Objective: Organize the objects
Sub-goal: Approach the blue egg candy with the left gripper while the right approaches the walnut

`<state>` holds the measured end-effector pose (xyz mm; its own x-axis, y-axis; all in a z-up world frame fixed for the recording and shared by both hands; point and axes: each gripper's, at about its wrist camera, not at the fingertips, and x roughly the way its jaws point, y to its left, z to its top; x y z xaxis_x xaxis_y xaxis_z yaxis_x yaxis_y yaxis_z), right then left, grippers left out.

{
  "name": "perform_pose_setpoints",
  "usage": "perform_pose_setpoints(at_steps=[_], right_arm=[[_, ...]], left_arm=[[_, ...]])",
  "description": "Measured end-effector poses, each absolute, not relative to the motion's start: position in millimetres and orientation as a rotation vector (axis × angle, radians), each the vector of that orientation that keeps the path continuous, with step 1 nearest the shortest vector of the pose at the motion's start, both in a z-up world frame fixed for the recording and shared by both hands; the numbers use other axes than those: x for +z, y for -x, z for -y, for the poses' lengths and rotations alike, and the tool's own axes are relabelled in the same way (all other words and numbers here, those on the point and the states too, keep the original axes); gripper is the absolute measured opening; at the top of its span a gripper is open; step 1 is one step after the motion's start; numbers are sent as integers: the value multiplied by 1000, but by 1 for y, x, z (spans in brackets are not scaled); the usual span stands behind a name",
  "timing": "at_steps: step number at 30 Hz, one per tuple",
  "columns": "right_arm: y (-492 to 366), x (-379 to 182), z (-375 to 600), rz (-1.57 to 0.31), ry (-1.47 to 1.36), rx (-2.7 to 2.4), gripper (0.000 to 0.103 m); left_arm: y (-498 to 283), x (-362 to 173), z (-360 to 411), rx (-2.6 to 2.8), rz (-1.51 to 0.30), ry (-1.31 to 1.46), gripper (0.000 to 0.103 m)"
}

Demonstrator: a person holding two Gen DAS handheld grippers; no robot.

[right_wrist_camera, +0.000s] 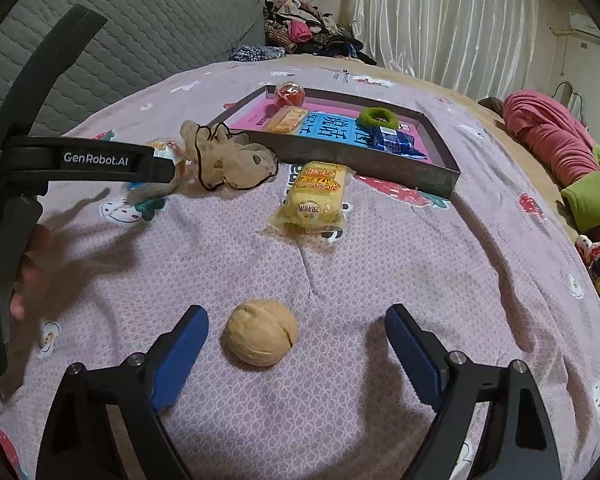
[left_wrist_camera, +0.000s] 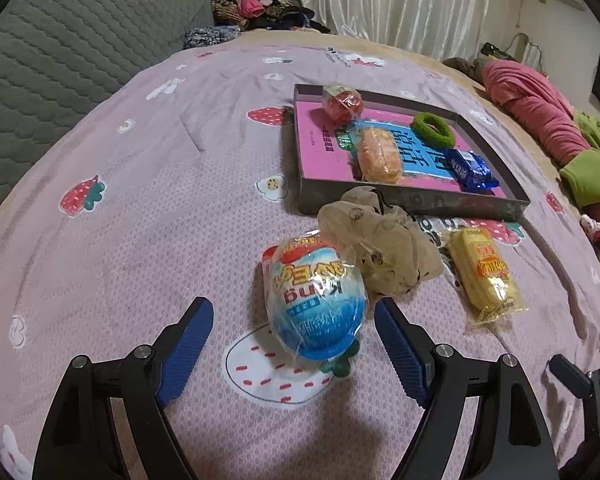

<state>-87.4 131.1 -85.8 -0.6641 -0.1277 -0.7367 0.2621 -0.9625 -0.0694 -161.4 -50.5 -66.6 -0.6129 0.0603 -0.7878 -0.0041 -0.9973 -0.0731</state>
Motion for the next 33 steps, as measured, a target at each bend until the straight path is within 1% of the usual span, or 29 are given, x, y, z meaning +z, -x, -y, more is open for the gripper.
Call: perform_pose_setpoints(at_steps=[2,4,8,13,18,23,25,27,29,32,33], right_arm=[[90,-88,-131,-247,-1179,-2667,86],[91,-90,-131,-244,-1187,-2661,81],[93,-92,-130,-243,-1195,-2645,75],[95,-92,-131,-216,-1202,-2633,61],[92,-91,-129,-219,-1188,-2619,54],[91,-91,-128,-219,-1187,-2612,52],[91,-90,-128,-216,-1186,-2610,52],[92,-91,-129,-207,-1186,-2606,51],[93,-91,-129,-201,-1186,-2602,51],[93,-91,-130,-194,-1182,-2598,46],[93,-91,-130,-189,-1176,-2600,41]], left_arm=[[164,-68,51,2783,112,1367,84],[165,-70,51,2785,114,1370,84],[169,-73,51,2777,121,1377,84],[172,-73,52,2772,144,1368,83],[175,-76,51,2772,154,1375,83],[178,-78,52,2775,165,1384,82],[180,-79,51,2774,168,1389,80],[182,-81,50,2766,167,1400,74],[185,-84,48,2756,168,1416,72],[187,-87,47,2736,185,1422,57],[188,-88,47,2729,196,1423,58]])
